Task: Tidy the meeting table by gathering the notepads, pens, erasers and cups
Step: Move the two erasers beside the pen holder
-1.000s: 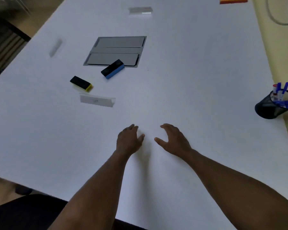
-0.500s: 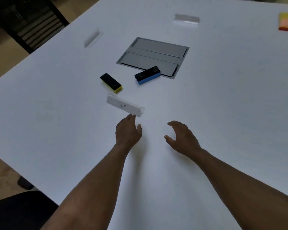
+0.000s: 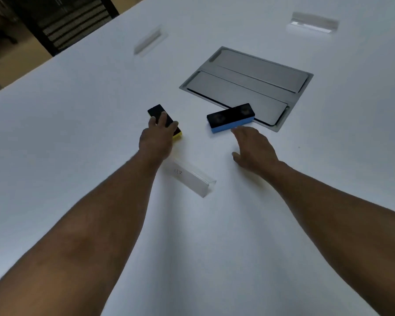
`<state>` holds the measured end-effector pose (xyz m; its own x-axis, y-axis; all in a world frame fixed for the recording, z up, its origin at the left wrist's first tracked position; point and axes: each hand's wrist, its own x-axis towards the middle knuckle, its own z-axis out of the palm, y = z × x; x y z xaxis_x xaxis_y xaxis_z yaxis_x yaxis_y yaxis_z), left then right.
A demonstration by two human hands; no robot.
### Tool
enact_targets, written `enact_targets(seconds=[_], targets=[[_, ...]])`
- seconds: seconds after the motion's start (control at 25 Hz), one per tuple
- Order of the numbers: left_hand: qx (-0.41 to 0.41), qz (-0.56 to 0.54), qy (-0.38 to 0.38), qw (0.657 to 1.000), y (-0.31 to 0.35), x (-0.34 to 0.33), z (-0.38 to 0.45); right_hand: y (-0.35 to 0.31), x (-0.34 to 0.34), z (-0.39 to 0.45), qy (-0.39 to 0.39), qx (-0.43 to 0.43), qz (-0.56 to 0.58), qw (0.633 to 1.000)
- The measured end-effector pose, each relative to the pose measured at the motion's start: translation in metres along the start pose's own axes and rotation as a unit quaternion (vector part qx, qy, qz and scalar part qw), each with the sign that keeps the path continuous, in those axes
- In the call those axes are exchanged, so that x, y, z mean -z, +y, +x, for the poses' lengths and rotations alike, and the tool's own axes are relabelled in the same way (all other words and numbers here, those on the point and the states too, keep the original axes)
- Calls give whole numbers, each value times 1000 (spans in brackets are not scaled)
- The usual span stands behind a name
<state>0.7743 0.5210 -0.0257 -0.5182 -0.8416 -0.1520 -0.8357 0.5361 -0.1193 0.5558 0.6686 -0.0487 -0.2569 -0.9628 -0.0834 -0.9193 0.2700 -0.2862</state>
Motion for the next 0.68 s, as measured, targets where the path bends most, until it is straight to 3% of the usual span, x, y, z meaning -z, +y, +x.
enact_targets(seconds=[0.2, 0.44, 0.56, 0.68], targets=[[-44, 78, -57, 994, -9, -10, 50, 0, -5, 83, 23, 33, -72, 997], [-88, 71, -17, 993, -6, -16, 76, 17, -15, 98, 68, 22, -128, 989], [-107, 77, 1, 991, 0, -7, 72, 20, -8, 70, 83, -10, -93, 992], [-138, 67, 79, 985, 18, 13, 57, 29, 7, 18, 107, -65, 2, 992]])
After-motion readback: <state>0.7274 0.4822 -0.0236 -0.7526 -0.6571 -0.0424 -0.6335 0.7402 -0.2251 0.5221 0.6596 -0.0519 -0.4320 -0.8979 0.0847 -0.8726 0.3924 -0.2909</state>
